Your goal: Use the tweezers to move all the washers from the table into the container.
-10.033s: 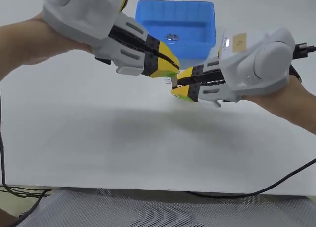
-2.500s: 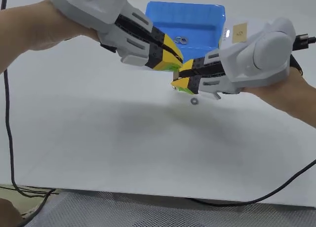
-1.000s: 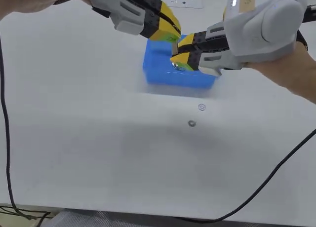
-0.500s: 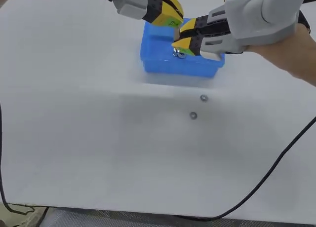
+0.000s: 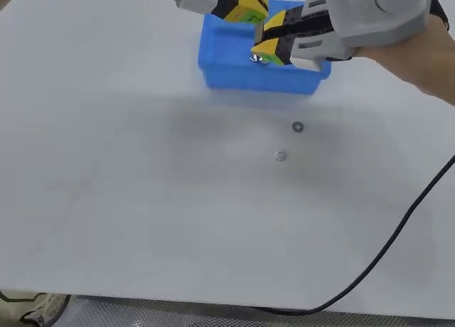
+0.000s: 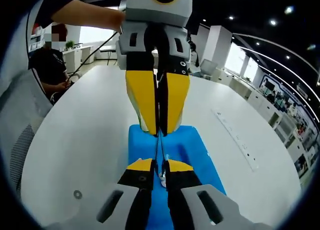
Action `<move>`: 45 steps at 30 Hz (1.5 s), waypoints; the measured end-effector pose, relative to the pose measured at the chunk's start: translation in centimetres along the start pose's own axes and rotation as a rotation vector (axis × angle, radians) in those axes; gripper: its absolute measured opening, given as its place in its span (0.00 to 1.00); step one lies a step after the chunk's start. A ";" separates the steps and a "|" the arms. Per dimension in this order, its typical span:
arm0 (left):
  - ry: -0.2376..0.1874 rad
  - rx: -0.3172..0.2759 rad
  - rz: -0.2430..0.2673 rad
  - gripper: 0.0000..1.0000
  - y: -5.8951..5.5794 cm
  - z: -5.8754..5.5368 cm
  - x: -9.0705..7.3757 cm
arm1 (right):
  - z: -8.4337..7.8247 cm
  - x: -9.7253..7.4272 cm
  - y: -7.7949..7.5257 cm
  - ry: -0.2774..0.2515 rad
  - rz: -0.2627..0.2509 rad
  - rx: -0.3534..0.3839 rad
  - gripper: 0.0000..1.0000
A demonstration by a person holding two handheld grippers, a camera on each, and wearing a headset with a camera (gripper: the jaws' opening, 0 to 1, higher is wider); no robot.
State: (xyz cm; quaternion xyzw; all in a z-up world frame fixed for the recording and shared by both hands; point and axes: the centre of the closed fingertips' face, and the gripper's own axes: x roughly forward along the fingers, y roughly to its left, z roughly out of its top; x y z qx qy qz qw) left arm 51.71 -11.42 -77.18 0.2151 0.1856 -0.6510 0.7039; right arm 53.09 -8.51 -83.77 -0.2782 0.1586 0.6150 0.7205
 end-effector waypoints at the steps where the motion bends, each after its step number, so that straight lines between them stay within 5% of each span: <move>1: 0.000 -0.001 -0.001 0.07 0.0 -0.1 0.0 | -0.1 0.1 0.0 0.001 0.001 -0.001 0.10; 22: 0.000 0.024 -0.017 0.06 -0.3 -0.1 0.2 | -0.3 0.1 0.2 0.007 0.014 -0.003 0.11; 32: -0.019 0.054 0.008 0.06 -1.4 2.3 -1.4 | 1.9 -1.7 0.5 -0.031 -0.013 -0.034 0.10; 45: -0.026 0.116 0.011 0.06 -5.5 5.7 -2.3 | 4.0 -5.5 3.6 -0.061 -0.036 -0.062 0.10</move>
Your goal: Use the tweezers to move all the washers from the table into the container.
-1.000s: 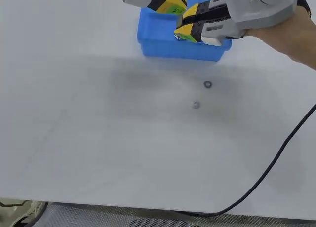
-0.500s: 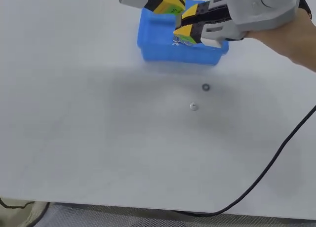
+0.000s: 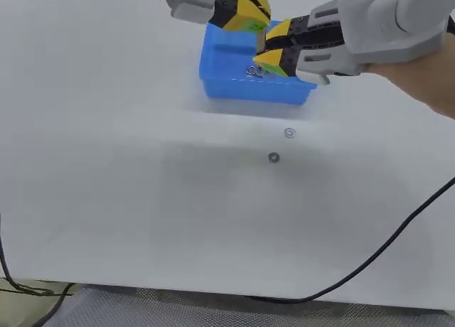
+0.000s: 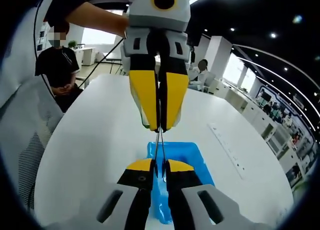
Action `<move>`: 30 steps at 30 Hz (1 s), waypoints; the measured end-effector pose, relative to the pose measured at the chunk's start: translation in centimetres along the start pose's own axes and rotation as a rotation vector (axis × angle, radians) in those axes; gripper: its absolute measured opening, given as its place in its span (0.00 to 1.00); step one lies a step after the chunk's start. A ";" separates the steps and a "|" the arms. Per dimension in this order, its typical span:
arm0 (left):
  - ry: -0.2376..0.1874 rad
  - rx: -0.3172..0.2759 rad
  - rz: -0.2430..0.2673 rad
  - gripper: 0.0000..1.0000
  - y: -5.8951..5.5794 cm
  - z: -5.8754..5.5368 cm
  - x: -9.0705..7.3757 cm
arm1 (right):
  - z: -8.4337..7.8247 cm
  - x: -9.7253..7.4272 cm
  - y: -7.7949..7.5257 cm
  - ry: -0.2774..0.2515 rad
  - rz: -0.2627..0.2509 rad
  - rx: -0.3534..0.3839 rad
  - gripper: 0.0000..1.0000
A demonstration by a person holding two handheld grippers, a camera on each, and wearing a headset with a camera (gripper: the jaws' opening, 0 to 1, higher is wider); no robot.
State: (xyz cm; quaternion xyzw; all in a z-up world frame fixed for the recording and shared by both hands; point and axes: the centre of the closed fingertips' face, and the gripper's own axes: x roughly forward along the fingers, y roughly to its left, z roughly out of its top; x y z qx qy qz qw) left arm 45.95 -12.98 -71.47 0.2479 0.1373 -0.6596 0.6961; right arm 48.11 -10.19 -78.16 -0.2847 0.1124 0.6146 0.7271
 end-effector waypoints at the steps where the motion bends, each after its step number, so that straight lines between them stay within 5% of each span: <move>1: 0.000 0.002 -0.002 0.06 -0.5 0.3 0.1 | 0.2 -0.3 0.4 0.000 0.001 -0.001 0.10; 11: -0.008 0.007 -0.015 0.06 -4.3 1.6 1.3 | -0.3 -2.5 3.9 0.012 0.008 0.007 0.10; 23: -0.004 -0.049 -0.045 0.06 -8.3 0.5 2.5 | -1.3 -2.9 8.9 0.035 0.051 0.034 0.10; 30: 0.001 -0.077 -0.051 0.06 -9.6 -0.4 2.9 | -1.7 -2.6 10.8 0.049 0.081 0.032 0.10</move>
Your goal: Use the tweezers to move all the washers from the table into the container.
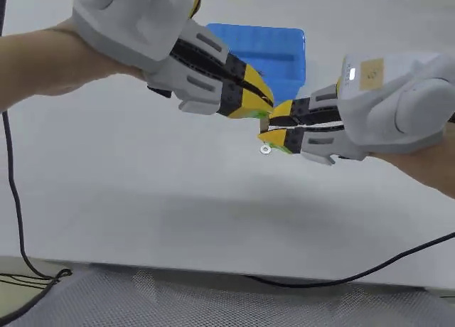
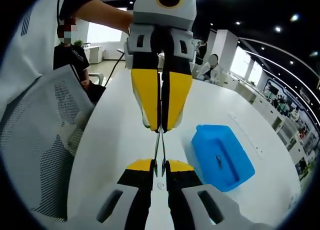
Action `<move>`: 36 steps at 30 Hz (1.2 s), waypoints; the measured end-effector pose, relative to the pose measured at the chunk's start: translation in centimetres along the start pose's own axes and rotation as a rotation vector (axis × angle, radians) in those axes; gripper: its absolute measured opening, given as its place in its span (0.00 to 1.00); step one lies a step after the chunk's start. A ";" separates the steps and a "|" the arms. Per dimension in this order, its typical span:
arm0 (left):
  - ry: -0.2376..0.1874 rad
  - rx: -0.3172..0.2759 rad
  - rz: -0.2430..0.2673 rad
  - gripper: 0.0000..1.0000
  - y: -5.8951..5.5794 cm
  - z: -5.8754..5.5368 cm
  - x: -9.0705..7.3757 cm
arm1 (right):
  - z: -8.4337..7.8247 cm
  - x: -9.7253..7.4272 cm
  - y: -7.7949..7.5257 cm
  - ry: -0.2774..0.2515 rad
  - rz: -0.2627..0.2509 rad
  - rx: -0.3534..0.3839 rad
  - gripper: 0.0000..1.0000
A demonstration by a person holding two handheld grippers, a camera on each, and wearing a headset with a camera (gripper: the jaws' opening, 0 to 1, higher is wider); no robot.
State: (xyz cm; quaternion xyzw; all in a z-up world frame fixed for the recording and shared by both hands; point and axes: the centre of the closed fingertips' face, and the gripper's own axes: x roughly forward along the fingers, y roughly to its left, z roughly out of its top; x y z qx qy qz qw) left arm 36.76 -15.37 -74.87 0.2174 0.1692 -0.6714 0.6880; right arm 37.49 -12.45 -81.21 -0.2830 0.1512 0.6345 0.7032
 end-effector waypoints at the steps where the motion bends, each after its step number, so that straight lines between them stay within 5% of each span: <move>1: 0.001 -0.002 0.000 0.06 -0.1 -0.1 0.0 | 0.0 0.1 0.1 0.001 0.003 0.002 0.10; 15: -0.004 -0.038 -0.011 0.06 -0.2 -1.2 1.4 | -1.8 0.3 0.6 0.025 0.015 0.026 0.10; 25: 0.000 -0.044 0.002 0.06 1.3 -2.1 1.6 | -2.5 1.0 -0.4 0.028 0.005 0.049 0.11; 36: 0.009 -0.042 0.000 0.06 1.6 -2.6 1.9 | -3.0 1.3 -0.7 0.035 0.004 0.056 0.11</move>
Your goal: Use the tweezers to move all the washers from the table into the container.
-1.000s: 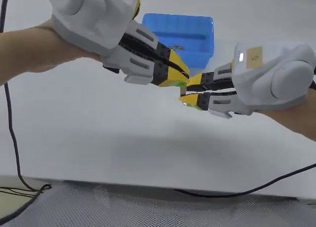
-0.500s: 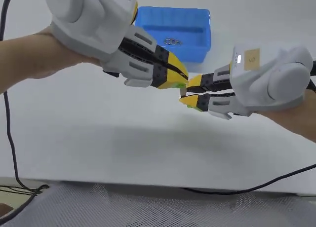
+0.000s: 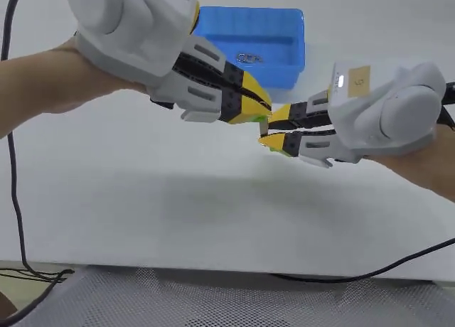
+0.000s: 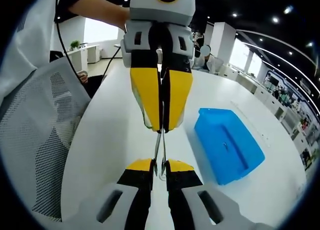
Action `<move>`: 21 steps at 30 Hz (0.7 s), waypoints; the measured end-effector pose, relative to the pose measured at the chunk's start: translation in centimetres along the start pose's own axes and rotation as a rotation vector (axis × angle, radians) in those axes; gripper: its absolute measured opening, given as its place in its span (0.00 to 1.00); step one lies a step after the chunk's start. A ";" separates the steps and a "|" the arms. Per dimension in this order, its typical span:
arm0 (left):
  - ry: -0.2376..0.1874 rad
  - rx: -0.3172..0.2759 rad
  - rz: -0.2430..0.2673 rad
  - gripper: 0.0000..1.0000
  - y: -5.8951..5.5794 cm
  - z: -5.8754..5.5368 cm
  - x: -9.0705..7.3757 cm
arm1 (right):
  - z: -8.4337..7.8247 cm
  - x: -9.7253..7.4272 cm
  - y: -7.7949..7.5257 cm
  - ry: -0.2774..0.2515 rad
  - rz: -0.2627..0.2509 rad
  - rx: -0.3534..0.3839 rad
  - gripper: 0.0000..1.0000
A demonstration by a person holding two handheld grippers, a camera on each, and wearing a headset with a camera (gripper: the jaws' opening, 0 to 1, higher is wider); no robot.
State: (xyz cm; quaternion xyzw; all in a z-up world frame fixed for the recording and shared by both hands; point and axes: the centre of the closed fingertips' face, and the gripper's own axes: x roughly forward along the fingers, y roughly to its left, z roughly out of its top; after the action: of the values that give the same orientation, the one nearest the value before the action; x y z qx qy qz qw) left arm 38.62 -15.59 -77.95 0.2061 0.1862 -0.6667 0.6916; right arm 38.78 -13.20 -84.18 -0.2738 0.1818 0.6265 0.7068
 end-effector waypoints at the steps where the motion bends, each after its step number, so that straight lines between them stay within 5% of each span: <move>1: 0.003 0.003 0.000 0.06 0.0 -0.1 0.0 | -0.1 0.1 0.0 0.000 0.001 0.005 0.11; 21: 0.017 0.005 0.000 0.06 0.2 -0.7 0.7 | -0.8 0.6 -0.2 0.012 0.005 0.014 0.11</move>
State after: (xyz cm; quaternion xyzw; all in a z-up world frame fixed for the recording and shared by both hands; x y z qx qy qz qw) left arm 38.90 -15.80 -78.86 0.2134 0.1902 -0.6654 0.6896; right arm 39.09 -13.25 -85.12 -0.2721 0.1913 0.6253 0.7059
